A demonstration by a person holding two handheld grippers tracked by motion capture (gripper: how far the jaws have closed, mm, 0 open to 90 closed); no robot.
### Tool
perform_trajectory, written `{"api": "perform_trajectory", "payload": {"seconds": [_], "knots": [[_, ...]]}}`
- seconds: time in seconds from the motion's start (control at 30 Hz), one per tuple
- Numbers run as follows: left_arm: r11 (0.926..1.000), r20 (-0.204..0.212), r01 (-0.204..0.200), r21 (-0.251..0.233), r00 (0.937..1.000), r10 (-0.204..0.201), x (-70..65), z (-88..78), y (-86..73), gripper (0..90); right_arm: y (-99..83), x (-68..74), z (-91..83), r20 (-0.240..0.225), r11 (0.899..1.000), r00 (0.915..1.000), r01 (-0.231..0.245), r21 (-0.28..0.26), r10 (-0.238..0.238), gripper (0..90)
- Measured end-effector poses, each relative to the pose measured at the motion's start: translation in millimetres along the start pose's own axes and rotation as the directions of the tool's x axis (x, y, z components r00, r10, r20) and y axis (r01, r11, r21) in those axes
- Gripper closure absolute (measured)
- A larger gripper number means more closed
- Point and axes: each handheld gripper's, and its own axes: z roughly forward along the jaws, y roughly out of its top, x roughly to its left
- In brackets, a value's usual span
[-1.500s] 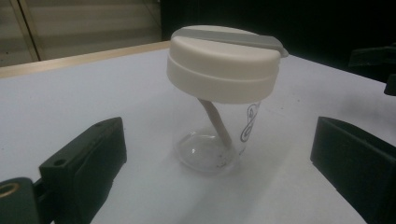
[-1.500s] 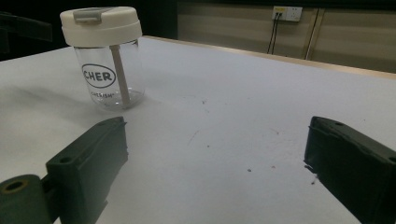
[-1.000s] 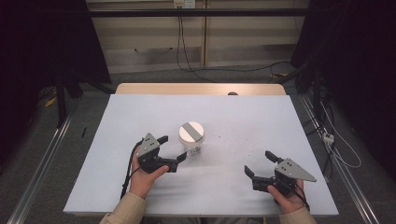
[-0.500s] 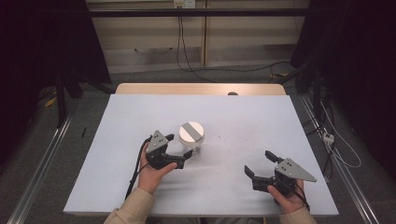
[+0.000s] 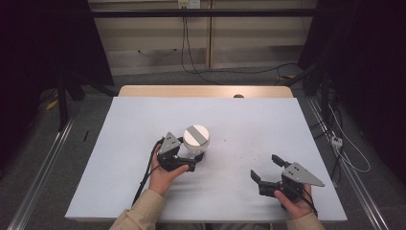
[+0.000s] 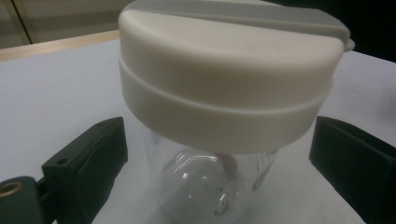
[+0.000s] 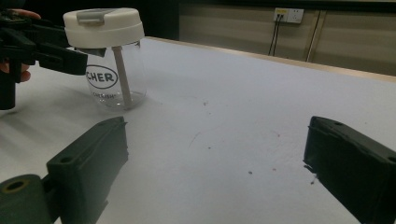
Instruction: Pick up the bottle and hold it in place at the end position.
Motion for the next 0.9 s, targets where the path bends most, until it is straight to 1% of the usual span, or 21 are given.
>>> {"api": "perform_trajectory", "payload": {"seconds": [0.1,0.2,0.27,0.4,0.5,0.53,0.57,0.6,0.67,0.8,0.9], "knots": [[1.0000,0.000,0.000,0.003,1.0000,0.000,-0.6,4.7,0.3,4.3,-0.1,0.0,0.0,0.000,1.000,1.0000,-0.001,0.000,0.001,5.8],[0.9999,-0.006,-0.009,0.012,0.9999,0.009,-1.1,9.1,0.4,4.5,-0.1,-0.2,0.1,-0.001,1.000,1.0000,-0.001,0.000,0.001,5.8],[0.9999,-0.010,-0.001,0.011,0.9999,0.001,-1.3,11.2,0.4,4.7,-0.2,-0.2,0.0,-0.001,1.000,1.0000,-0.002,0.000,0.002,5.9],[0.9999,-0.018,-0.007,0.012,0.9998,0.008,-1.5,15.3,0.9,5.3,-0.3,-0.6,0.1,-0.002,1.000,1.0000,-0.002,0.001,0.002,5.8],[0.9998,-0.028,-0.014,0.013,0.9995,0.014,-2.0,17.0,1.1,6.4,-0.4,-0.7,0.2,-0.002,1.000,1.0000,-0.002,0.002,0.002,5.8],[0.9994,-0.035,-0.029,0.018,0.9990,0.030,-1.8,18.4,1.1,7.4,-0.4,-0.7,0.2,-0.003,1.000,1.0000,-0.002,0.002,0.002,5.9],[0.9994,-0.035,-0.029,0.018,0.9990,0.030,-1.8,18.4,1.1,8.5,-0.3,-0.7,0.2,-0.002,1.000,1.0000,-0.002,0.002,0.002,5.9],[0.9995,-0.038,-0.026,0.017,0.9989,0.026,-2.1,19.0,1.0,9.2,-0.3,-0.7,0.2,-0.002,1.000,1.0000,-0.002,0.002,0.002,5.9],[0.9992,-0.043,-0.038,0.009,0.9983,0.038,-3.2,21.3,1.5,10.2,-0.5,-1.2,0.2,-0.001,1.000,1.0000,-0.003,0.002,0.003,5.9],[0.9991,-0.047,-0.044,0.001,0.9979,0.044,-4.0,22.7,2.4,13.3,-0.4,-1.8,0.1,-0.002,1.000,1.0000,-0.004,0.001,0.004,5.9],[0.9993,-0.044,-0.037,-0.003,0.9983,0.037,-4.0,23.4,2.9,13.6,-0.5,-2.0,0.0,-0.002,1.000,1.0000,-0.005,0.002,0.005,5.9]]}}
